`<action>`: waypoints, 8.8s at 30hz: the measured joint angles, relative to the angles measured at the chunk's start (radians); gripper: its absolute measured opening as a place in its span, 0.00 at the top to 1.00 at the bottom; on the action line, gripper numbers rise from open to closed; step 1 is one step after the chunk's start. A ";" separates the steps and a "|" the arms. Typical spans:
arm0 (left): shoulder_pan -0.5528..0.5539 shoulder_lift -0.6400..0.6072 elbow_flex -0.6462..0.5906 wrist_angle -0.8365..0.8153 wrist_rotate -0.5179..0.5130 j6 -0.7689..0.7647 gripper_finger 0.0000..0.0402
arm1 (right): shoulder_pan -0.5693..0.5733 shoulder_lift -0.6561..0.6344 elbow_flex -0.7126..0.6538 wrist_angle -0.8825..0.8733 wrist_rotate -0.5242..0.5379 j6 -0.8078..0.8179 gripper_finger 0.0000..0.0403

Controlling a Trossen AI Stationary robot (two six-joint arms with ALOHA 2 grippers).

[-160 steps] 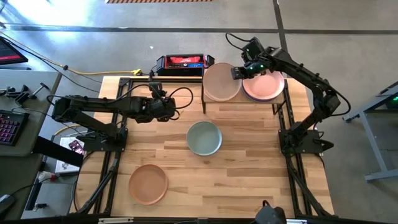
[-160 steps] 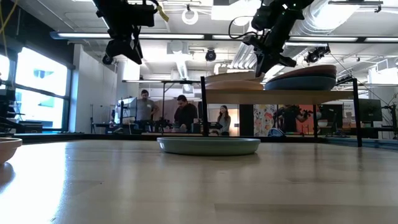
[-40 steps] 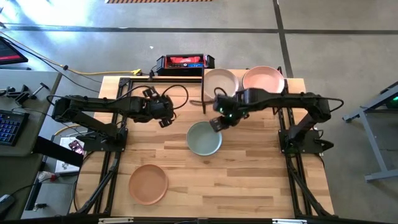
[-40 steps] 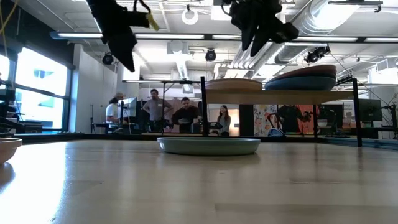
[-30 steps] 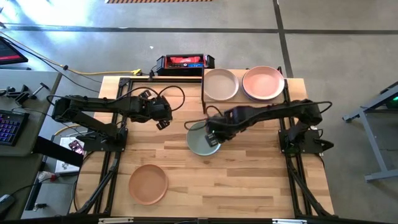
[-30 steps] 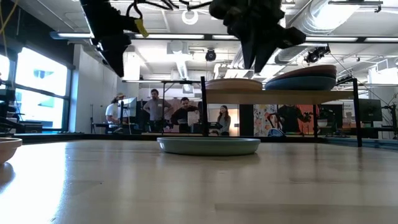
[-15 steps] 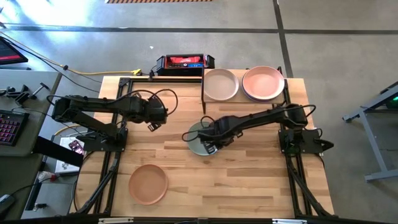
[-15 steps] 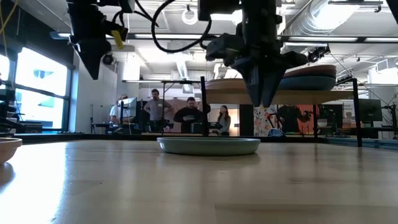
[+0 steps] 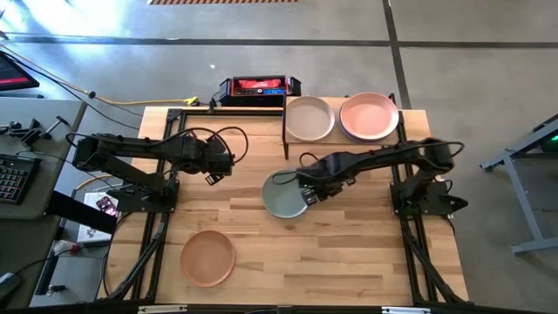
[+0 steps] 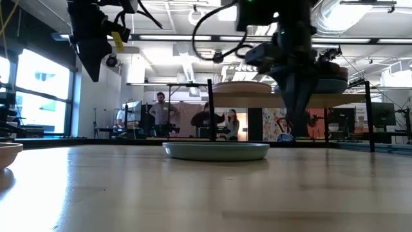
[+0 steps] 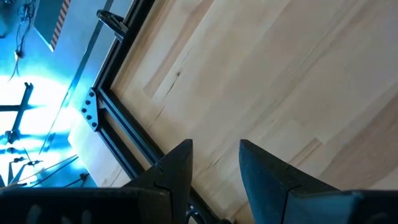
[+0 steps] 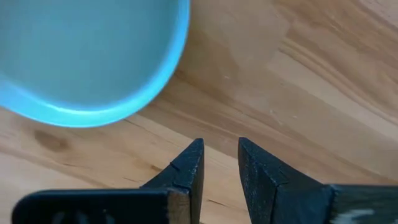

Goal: Place and stack plates onto a shelf
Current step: Stack the light blue plate on top of the gray plate on the shelf

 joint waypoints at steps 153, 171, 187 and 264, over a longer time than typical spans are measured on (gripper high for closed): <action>0.001 0.000 0.000 0.137 0.004 0.054 0.70 | -0.586 -0.154 0.504 -0.083 0.060 -0.592 1.00; 0.105 0.000 0.000 0.192 -0.001 0.054 0.70 | -0.867 -0.150 0.480 -0.087 -0.079 -0.714 1.00; 0.191 0.000 0.000 0.292 0.005 0.122 0.70 | -0.827 -0.047 0.479 -0.095 -0.082 -0.725 1.00; 0.241 0.000 0.000 0.294 0.004 0.107 0.70 | -0.631 0.056 0.613 -0.376 -0.079 -0.841 0.73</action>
